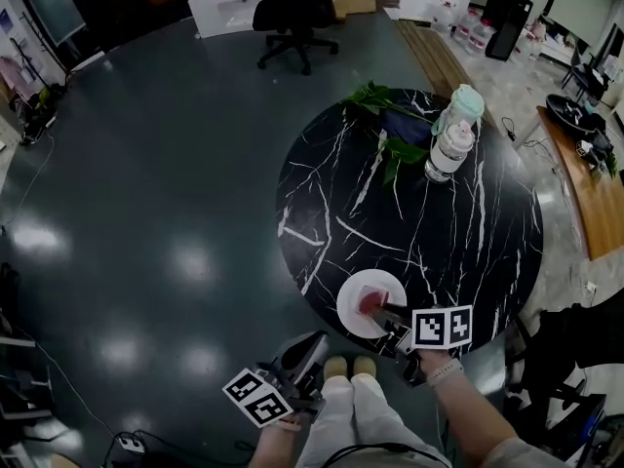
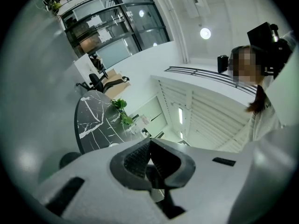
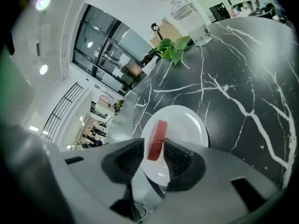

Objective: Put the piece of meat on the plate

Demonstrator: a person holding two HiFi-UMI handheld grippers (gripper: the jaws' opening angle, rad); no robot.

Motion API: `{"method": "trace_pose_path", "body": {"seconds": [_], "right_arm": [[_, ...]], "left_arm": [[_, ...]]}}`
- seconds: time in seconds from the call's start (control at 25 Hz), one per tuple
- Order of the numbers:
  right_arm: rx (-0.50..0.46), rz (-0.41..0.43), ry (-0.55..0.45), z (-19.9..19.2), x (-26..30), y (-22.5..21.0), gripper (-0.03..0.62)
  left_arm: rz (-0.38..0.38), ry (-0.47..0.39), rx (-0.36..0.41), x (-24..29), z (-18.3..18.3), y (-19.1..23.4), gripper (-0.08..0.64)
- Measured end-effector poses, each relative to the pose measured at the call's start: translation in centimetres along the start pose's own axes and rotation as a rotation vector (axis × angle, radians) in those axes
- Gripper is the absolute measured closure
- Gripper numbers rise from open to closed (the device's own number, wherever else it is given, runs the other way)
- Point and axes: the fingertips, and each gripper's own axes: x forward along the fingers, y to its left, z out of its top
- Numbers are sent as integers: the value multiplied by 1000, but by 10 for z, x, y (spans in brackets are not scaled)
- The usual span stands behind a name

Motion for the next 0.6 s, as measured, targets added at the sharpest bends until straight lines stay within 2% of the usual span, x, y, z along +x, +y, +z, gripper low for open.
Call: {"method": "trace_pose_path", "body": {"seconds": [0.08,0.24,0.44,0.6], "right_arm": [[-4,10,8,1,-2,3,465],[3,21,16,1,-8,10,365],[-27,36,-18,12,-26,22,344],[-89,103,-95,29,-46,42,344]], "left_arm": [[-2,-9,3,2,2,-2,551],[1,-20,2,3,4,-3,551],[4,-28,3,1,7,-8,551],[-4,-35,17,4,11,-13,551]]}}
